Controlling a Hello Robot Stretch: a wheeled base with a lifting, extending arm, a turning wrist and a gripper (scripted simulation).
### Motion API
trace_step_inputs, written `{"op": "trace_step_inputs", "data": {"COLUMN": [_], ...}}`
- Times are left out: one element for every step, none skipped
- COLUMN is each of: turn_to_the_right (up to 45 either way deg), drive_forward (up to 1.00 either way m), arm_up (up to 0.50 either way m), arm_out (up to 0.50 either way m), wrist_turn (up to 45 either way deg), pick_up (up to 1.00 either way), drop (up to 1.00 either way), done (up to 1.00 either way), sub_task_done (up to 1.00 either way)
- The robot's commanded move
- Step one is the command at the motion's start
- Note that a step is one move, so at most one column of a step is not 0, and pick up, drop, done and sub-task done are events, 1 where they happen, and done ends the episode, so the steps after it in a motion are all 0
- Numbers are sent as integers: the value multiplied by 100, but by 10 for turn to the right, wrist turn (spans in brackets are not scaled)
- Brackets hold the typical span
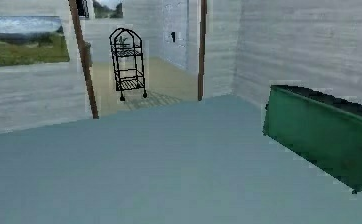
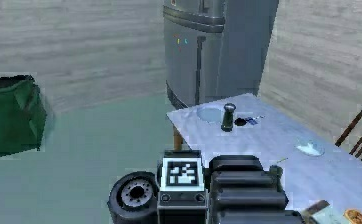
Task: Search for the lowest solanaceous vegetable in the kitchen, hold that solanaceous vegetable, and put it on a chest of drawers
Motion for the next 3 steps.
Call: {"op": "trace_step_inputs", "data": {"turn_to_the_right": [0, 0, 0], "drive_forward": [100, 100, 100], "arm_up": [0, 0, 0], "arm_out": [0, 0, 0], "wrist_turn": [0, 0, 0], "pick_up": [0, 0, 0], "drop": [0, 0, 0], "done": [0, 0, 0], "sub_task_done": [0, 0, 0]}}
